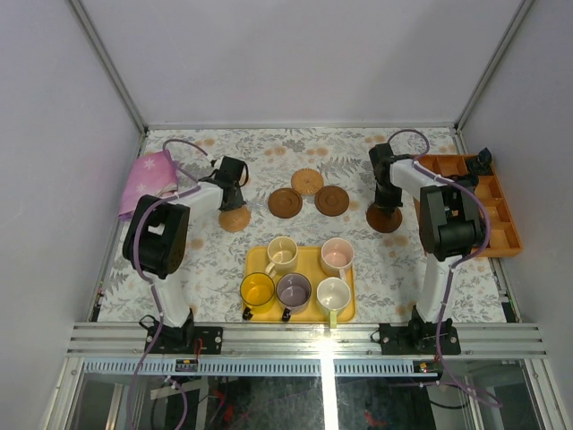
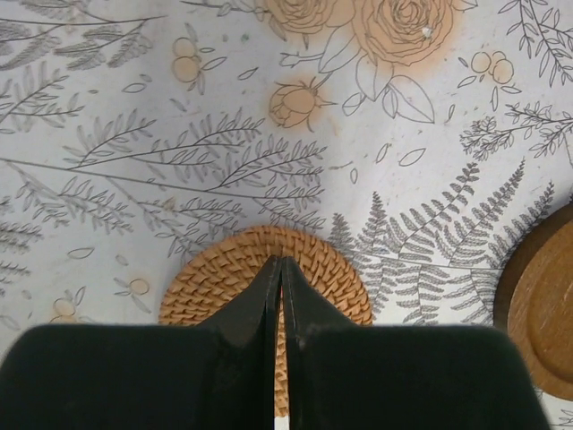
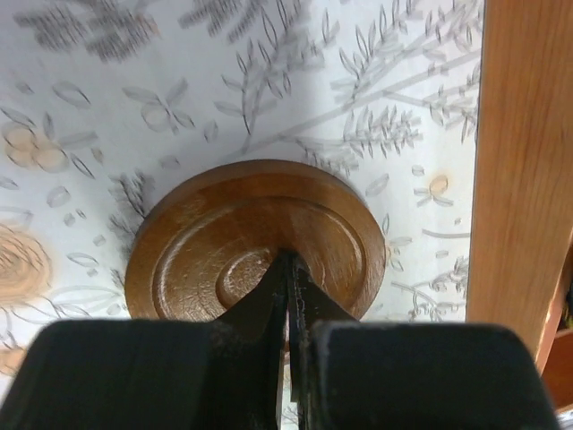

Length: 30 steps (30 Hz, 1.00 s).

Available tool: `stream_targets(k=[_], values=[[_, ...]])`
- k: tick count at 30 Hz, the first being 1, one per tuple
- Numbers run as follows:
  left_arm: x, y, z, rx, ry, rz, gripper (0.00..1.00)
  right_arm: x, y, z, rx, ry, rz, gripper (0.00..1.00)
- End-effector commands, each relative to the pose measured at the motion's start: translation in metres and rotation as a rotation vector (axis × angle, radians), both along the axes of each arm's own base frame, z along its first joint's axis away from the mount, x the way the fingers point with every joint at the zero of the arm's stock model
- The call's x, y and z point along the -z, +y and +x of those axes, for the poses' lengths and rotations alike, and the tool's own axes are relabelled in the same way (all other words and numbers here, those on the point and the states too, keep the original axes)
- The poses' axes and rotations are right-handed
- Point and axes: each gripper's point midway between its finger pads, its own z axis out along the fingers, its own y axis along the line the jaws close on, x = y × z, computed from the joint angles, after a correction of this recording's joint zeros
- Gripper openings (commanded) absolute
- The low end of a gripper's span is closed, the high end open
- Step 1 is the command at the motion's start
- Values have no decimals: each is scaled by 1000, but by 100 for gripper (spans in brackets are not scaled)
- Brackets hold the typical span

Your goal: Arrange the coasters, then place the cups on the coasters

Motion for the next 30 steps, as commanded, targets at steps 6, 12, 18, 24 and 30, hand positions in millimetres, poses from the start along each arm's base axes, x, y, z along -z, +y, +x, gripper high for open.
stream_targets(k=[6,12,18,24,30], values=[[1,-6,2,7,34,-26,0,36,22,35,-45,12,114,0],[-26,0,-1,6,-19,-10,0,40,32,37,-103,-3,166,0],[-57,-6,-4,19,-87,-67,0,33,38,43,-125,-32,195,0],[-46,-13,-25,38,-46,-122,0,25,47,47,-159,-69,244,0],[-15,-17,-44,38,39,-153,0,20,58,53,-179,-88,298,0]])
